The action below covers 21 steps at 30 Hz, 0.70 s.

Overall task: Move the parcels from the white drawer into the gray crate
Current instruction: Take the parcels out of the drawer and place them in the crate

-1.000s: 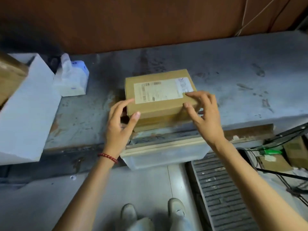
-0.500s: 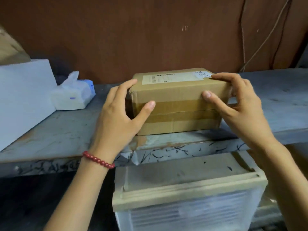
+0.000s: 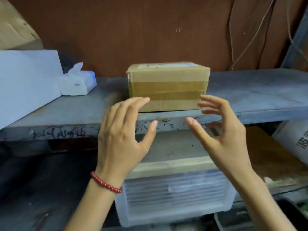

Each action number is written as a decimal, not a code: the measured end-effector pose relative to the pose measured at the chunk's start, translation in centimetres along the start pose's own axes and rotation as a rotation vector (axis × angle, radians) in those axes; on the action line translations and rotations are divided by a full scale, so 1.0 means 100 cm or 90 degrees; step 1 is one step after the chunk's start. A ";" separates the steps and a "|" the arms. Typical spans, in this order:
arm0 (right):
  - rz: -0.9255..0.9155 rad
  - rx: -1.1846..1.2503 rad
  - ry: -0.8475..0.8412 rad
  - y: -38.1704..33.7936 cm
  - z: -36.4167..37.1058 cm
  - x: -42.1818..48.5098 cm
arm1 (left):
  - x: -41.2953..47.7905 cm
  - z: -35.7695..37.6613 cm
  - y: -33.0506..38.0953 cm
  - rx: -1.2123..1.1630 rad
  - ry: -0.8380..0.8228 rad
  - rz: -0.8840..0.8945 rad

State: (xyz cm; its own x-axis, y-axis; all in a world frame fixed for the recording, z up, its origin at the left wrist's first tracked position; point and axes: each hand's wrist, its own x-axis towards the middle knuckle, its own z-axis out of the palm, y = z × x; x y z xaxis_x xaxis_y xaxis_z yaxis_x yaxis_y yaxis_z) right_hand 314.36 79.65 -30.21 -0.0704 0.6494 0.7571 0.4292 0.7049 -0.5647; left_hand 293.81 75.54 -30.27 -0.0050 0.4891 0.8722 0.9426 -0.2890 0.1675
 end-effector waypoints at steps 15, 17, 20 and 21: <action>0.254 -0.212 -0.331 0.085 -0.073 -0.183 | -0.223 0.008 0.023 0.053 -0.405 -0.219; 0.279 -0.220 -0.325 0.091 -0.084 -0.192 | -0.232 0.012 0.030 0.028 -0.423 -0.244; 0.281 -0.244 -0.327 0.103 -0.086 -0.198 | -0.232 0.028 0.038 0.017 -0.429 -0.228; 0.282 -0.254 -0.329 0.109 -0.083 -0.200 | -0.232 0.035 0.039 0.015 -0.432 -0.216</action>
State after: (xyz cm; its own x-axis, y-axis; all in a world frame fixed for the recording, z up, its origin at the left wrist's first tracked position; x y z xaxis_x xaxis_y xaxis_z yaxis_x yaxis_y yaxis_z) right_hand 327.96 72.00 -48.75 -0.1854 0.9651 0.1851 0.7989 0.2577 -0.5435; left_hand 298.75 65.95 -51.45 -0.0966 0.9493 0.2992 0.9327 -0.0185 0.3601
